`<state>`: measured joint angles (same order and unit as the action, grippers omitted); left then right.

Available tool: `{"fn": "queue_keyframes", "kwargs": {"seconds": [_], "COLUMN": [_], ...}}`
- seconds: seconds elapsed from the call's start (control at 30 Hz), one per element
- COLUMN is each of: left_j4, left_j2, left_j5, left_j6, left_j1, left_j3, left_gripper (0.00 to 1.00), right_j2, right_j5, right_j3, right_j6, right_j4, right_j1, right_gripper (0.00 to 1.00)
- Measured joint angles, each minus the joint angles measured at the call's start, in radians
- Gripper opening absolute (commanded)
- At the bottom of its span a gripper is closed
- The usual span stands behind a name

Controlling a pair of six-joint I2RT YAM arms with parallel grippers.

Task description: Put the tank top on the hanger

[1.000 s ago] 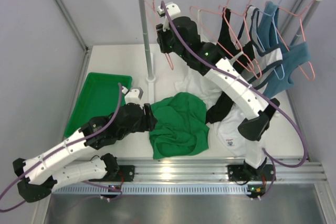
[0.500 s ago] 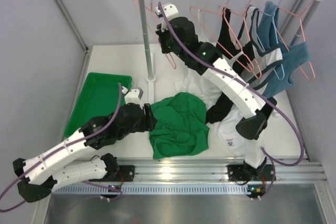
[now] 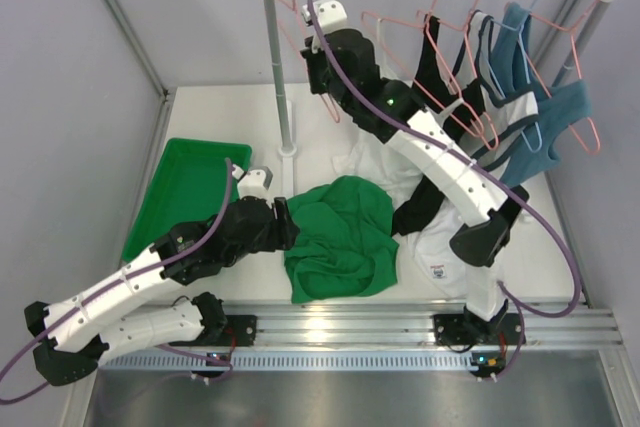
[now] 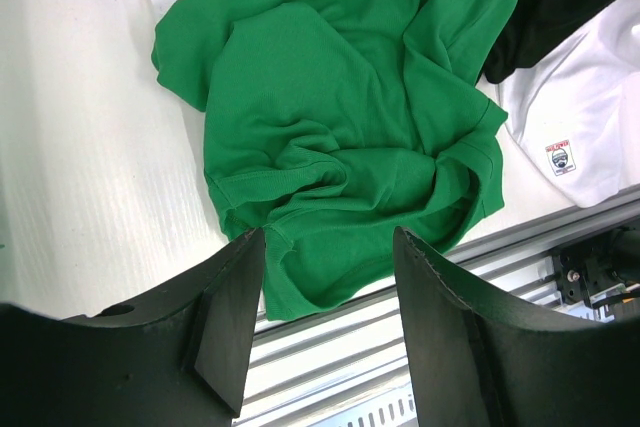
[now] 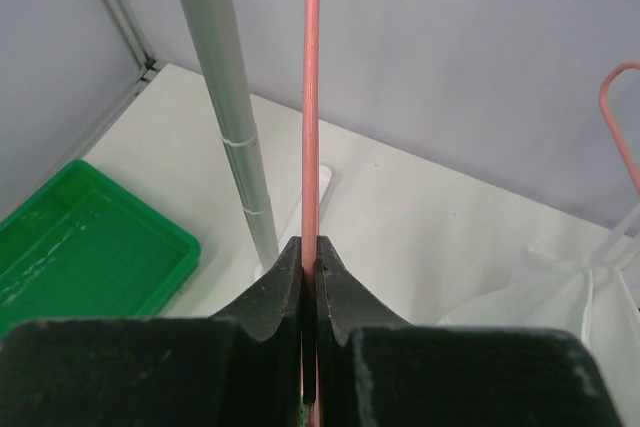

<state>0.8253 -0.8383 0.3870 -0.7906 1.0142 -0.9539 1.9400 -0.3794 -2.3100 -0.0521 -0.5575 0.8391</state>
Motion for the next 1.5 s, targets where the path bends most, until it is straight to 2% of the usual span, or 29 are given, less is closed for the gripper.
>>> {"fn": "queue_keyframes", "kwargs": {"seconds": [0.5,0.87,1.0,1.2,1.37,1.5], "left_j4": [-0.001,-0.005,-0.007,-0.011,-0.048,-0.095], "left_j2": [-0.005,-0.043,-0.075,-0.119,-0.138,-0.183], "left_j5": [0.0,0.003,-0.002,-0.062,-0.141,-0.178], "left_j6": [0.0,-0.029,-0.066,-0.132,-0.163,-0.169], "left_j1": [0.0,0.0,0.0,0.0,0.0,0.001], "left_j3": [0.0,0.027,0.076,0.192,0.303,0.319], "left_gripper": [0.59,0.6,0.58,0.55,0.53,0.53], "right_j2": [-0.14,-0.287,-0.409,-0.692,-0.97,-1.135], "right_j5": [-0.073,-0.071,-0.06,0.031,0.154,0.237], "right_j3": [0.163,0.38,0.518,0.776,1.021,1.196], "right_j6": [0.009,0.008,-0.013,-0.09,-0.185,-0.258], "right_j4": [0.134,0.206,0.214,0.152,0.057,-0.062], "right_j1": [0.0,-0.001,-0.002,-0.003,-0.003,-0.003], "right_gripper": [0.0,0.0,0.0,0.0,0.0,0.0]}}
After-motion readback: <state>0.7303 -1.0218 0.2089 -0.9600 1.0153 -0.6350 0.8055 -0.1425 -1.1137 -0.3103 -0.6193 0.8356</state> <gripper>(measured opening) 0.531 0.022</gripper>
